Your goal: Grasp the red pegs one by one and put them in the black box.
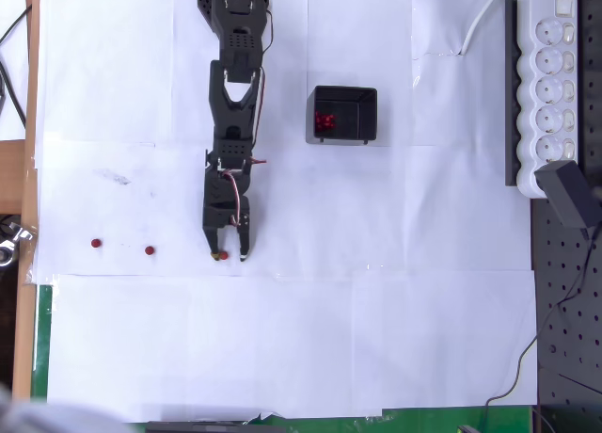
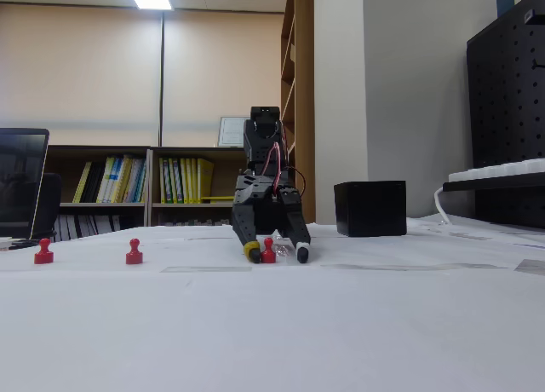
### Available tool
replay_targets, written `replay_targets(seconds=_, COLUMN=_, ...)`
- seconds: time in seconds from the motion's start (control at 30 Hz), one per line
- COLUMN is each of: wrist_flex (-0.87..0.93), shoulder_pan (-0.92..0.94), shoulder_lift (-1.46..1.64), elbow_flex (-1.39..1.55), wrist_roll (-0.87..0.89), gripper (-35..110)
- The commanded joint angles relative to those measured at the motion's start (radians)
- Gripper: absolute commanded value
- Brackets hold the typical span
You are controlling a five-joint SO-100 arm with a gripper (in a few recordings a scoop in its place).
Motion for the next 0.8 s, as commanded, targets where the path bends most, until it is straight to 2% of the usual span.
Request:
replay_targets(seconds=0.0, wrist_flex=0.009, shoulder_pan=-0.012, shoulder_lift=-0.011, elbow_flex=0.018, wrist_roll=-0.014, gripper=10)
replay_targets(seconds=0.17, wrist_flex=0.037, shoulder_pan=-0.011, shoulder_lift=-0.048, elbow_flex=0.003, wrist_roll=-0.032, gripper=1)
replay_targets(seconds=0.23, wrist_flex=0.103, shoulder_pan=-0.009, shoulder_lift=-0.097, elbow_flex=0.003, wrist_roll=-0.054, gripper=0)
replay_targets(seconds=0.3, wrist_flex=0.330, shoulder_pan=-0.014, shoulder_lift=-0.218, elbow_flex=0.011, wrist_roll=-0.118, gripper=0)
replay_targets(seconds=0.33, wrist_flex=0.509, shoulder_pan=-0.015, shoulder_lift=-0.284, elbow_flex=0.048, wrist_roll=-0.153, gripper=0)
replay_targets(seconds=0.4, wrist_flex=1.143, shoulder_pan=-0.061, shoulder_lift=-0.523, elbow_flex=0.207, wrist_roll=-0.249, gripper=0)
replay_targets(seconds=0.5, wrist_flex=1.724, shoulder_pan=-0.209, shoulder_lift=-0.698, elbow_flex=0.453, wrist_roll=-0.354, gripper=0)
replay_targets(seconds=0.6, wrist_flex=2.011, shoulder_pan=-0.407, shoulder_lift=-0.761, elbow_flex=0.603, wrist_roll=-0.448, gripper=0)
replay_targets(seconds=0.67, wrist_flex=2.054, shoulder_pan=-0.540, shoulder_lift=-0.798, elbow_flex=0.597, wrist_roll=-0.514, gripper=0)
replay_targets(seconds=0.77, wrist_flex=2.039, shoulder_pan=-0.693, shoulder_lift=-0.804, elbow_flex=0.436, wrist_roll=-0.555, gripper=0)
